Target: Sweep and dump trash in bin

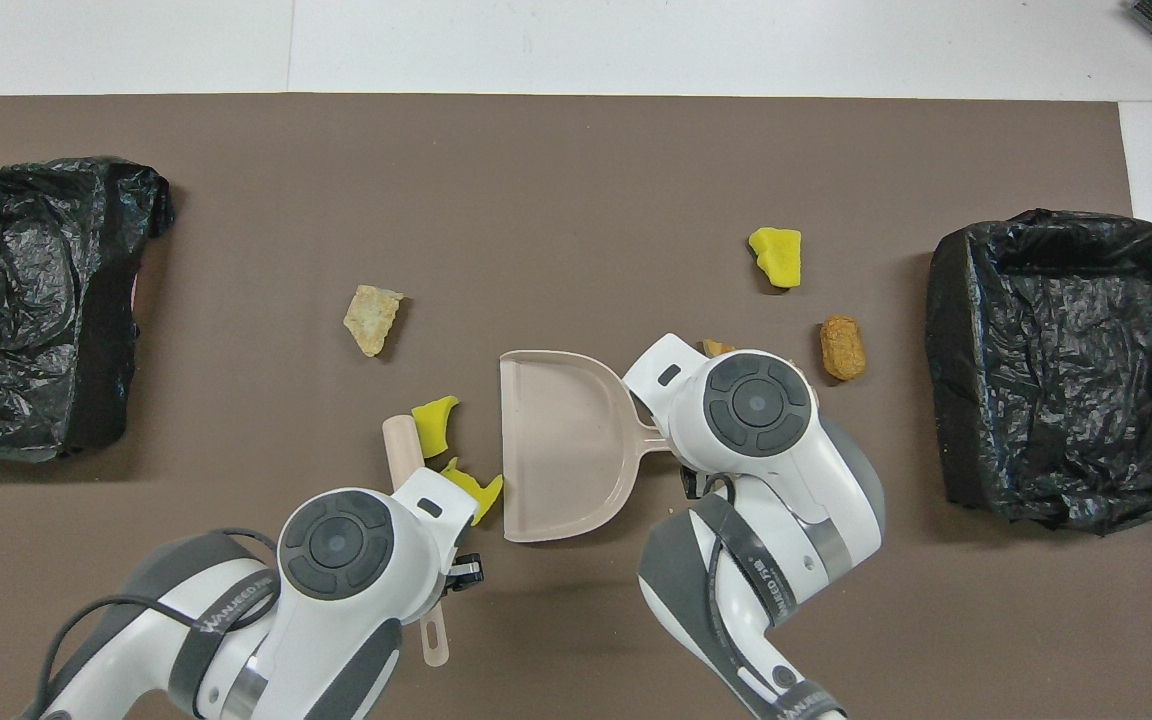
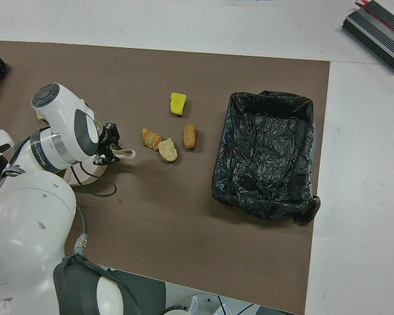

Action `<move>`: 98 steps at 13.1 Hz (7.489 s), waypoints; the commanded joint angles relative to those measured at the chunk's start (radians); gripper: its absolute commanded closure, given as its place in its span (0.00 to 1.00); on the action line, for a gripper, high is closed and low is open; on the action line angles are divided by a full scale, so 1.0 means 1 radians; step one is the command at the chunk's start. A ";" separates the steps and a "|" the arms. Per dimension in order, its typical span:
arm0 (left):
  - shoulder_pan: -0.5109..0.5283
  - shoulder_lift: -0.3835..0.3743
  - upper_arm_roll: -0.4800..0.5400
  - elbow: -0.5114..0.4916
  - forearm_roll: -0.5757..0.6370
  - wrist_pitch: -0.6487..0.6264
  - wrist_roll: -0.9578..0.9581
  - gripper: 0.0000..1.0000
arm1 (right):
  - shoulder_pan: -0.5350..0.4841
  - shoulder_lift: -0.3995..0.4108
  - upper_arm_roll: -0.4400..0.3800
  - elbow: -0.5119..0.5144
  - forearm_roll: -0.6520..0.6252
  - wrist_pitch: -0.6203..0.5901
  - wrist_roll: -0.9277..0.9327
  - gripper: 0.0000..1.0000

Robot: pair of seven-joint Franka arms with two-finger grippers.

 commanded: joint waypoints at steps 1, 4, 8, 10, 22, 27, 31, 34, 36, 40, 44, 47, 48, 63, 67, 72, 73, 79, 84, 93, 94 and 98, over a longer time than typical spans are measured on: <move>-0.045 0.044 0.012 0.024 -0.077 0.108 0.047 1.00 | 0.001 -0.012 0.004 -0.017 0.010 0.013 0.040 1.00; -0.075 0.086 0.005 0.100 -0.082 0.114 0.064 1.00 | 0.001 -0.012 0.004 -0.017 0.010 0.010 0.041 1.00; -0.063 0.109 0.005 0.169 -0.101 0.091 0.064 1.00 | -0.001 -0.012 0.004 -0.017 0.010 0.007 0.047 1.00; -0.017 0.106 0.013 0.195 -0.098 0.058 0.137 1.00 | -0.001 -0.012 0.004 -0.017 0.010 0.005 0.047 1.00; 0.426 0.282 0.019 0.453 0.154 -0.041 0.723 1.00 | -0.001 -0.013 0.004 -0.018 0.010 0.004 0.077 1.00; 0.530 0.351 0.019 0.498 0.195 -0.009 0.944 1.00 | 0.002 -0.019 0.005 -0.026 0.010 -0.006 0.139 1.00; 0.514 0.341 0.018 0.423 0.194 -0.030 1.024 1.00 | 0.021 -0.021 0.005 -0.028 0.010 -0.027 0.192 1.00; 0.508 0.305 0.010 0.348 0.192 -0.028 1.102 1.00 | 0.021 -0.021 0.005 -0.028 0.010 -0.029 0.202 1.00; 0.462 0.281 0.008 0.320 0.188 -0.044 1.115 1.00 | 0.022 -0.019 0.005 -0.028 0.010 -0.027 0.208 1.00; 0.348 0.206 0.008 0.226 0.138 -0.110 1.104 1.00 | 0.044 -0.006 0.005 -0.028 0.010 -0.012 0.248 1.00; 0.199 0.173 0.008 0.202 0.049 -0.147 0.954 1.00 | 0.048 0.014 0.005 -0.028 0.010 0.020 0.267 1.00; 0.106 0.173 0.008 0.211 -0.010 -0.116 0.830 1.00 | 0.061 0.025 0.005 -0.028 0.010 0.043 0.290 1.00; 0.086 0.173 0.007 0.215 -0.012 -0.108 0.794 1.00 | 0.061 0.025 0.005 -0.028 0.009 0.043 0.290 1.00; 0.069 0.040 0.019 0.320 -0.025 -0.373 0.687 1.00 | 0.044 0.011 0.005 -0.014 0.010 0.014 0.268 1.00; 0.055 -0.030 0.010 0.230 -0.025 -0.384 0.457 1.00 | -0.020 -0.045 0.004 0.026 0.010 -0.134 0.134 1.00; -0.005 -0.147 -0.024 0.056 -0.025 -0.270 0.236 1.00 | -0.177 -0.128 0.004 0.050 0.018 -0.269 -0.116 1.00; -0.032 -0.144 -0.037 0.032 -0.025 -0.222 0.181 1.00 | -0.215 -0.128 0.004 0.076 0.018 -0.310 -0.188 1.00; -0.276 -0.095 -0.042 -0.082 -0.025 0.052 -0.063 1.00 | -0.473 -0.127 -0.004 0.190 0.069 -0.409 -0.665 1.00; -0.344 -0.042 -0.044 -0.087 -0.030 0.113 -0.169 1.00 | -0.709 -0.104 -0.010 0.280 0.067 -0.450 -1.001 1.00; -0.358 -0.015 -0.042 -0.085 -0.061 0.128 -0.162 0.89 | -0.953 0.027 -0.018 0.514 -0.147 -0.332 -1.175 1.00; -0.350 -0.009 -0.041 -0.079 -0.061 0.125 -0.153 0.77 | -0.956 0.027 -0.018 0.509 -0.175 -0.275 -1.154 1.00; -0.333 0.018 -0.036 -0.053 -0.061 0.120 -0.151 0.24 | -0.947 0.025 -0.016 0.491 -0.314 -0.231 -0.822 1.00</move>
